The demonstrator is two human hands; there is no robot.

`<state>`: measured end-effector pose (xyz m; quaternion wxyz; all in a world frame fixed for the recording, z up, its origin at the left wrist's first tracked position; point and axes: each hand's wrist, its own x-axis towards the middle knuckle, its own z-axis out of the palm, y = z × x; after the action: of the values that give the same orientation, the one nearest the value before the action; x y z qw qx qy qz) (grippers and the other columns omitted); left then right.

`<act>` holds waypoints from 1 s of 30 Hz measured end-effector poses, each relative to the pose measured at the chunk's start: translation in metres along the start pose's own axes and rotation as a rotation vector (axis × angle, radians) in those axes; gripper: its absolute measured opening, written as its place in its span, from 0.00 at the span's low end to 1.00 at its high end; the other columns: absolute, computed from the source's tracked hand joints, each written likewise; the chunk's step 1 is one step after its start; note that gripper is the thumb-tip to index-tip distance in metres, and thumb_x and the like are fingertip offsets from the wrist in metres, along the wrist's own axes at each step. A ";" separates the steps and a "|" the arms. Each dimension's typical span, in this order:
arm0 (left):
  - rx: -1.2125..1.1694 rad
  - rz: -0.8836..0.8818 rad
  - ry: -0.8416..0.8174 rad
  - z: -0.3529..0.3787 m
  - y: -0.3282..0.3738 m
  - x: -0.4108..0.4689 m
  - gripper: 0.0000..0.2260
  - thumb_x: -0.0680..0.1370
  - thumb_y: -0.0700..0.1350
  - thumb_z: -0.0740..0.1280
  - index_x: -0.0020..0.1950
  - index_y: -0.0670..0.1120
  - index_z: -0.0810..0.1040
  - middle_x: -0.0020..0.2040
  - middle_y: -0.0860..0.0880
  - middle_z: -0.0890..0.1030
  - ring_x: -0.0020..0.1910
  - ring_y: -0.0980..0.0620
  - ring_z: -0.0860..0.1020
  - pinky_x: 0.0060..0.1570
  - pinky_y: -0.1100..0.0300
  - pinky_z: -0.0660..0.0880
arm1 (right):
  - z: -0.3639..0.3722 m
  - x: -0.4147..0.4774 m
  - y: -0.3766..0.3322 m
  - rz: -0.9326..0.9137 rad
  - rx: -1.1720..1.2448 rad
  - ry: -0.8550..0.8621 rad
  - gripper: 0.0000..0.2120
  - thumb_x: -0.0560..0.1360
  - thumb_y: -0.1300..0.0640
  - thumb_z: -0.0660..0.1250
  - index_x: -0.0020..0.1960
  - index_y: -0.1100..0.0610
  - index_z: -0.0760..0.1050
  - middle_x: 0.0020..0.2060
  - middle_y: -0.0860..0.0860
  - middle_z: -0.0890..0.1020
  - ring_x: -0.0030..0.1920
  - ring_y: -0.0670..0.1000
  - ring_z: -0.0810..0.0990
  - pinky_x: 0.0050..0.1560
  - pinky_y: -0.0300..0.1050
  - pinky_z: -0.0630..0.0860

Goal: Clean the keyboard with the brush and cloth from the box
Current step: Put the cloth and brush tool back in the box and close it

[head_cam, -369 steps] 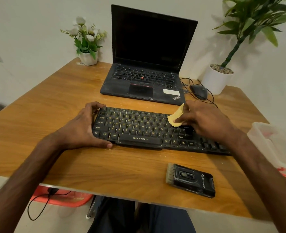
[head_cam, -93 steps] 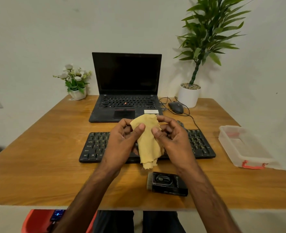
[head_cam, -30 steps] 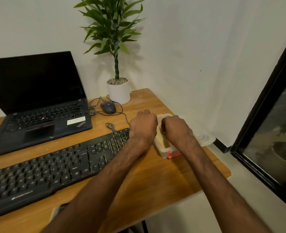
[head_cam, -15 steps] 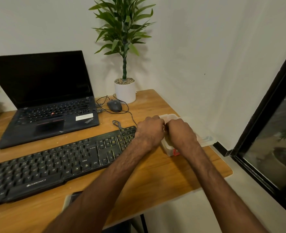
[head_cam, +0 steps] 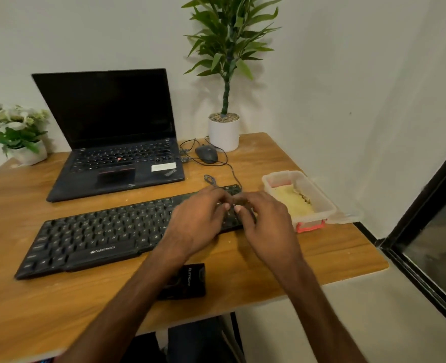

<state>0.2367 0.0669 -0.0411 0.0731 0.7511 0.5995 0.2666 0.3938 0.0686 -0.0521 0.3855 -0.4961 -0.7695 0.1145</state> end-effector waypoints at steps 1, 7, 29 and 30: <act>-0.014 -0.025 0.018 -0.007 -0.010 -0.015 0.08 0.83 0.49 0.62 0.60 0.55 0.77 0.57 0.59 0.77 0.49 0.62 0.73 0.47 0.60 0.72 | 0.008 -0.008 -0.008 -0.005 0.091 -0.039 0.12 0.79 0.56 0.66 0.61 0.52 0.79 0.56 0.47 0.81 0.55 0.44 0.78 0.56 0.40 0.75; -0.031 -0.263 0.085 -0.039 -0.059 -0.107 0.19 0.78 0.63 0.57 0.64 0.57 0.76 0.57 0.59 0.74 0.53 0.63 0.73 0.50 0.63 0.73 | 0.037 -0.041 -0.028 0.106 0.487 -0.372 0.18 0.76 0.47 0.70 0.65 0.46 0.75 0.57 0.39 0.79 0.57 0.37 0.76 0.53 0.33 0.76; -0.259 -0.094 -0.111 -0.055 -0.057 -0.119 0.28 0.68 0.66 0.66 0.67 0.66 0.66 0.55 0.69 0.75 0.52 0.62 0.76 0.43 0.67 0.71 | 0.046 -0.050 -0.046 0.260 0.895 -0.597 0.13 0.80 0.51 0.62 0.63 0.48 0.78 0.55 0.47 0.83 0.56 0.46 0.81 0.53 0.40 0.78; -0.258 -0.096 -0.116 -0.055 -0.056 -0.119 0.26 0.70 0.63 0.68 0.67 0.66 0.66 0.55 0.69 0.75 0.52 0.63 0.76 0.41 0.68 0.70 | 0.045 -0.050 -0.044 0.272 0.910 -0.598 0.13 0.80 0.51 0.62 0.63 0.48 0.78 0.55 0.46 0.83 0.56 0.46 0.81 0.52 0.39 0.78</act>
<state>0.1450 -0.0408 -0.0559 0.2161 0.7200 0.5905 0.2937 0.3424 0.0137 -0.0821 0.3075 -0.3204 -0.6474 0.6194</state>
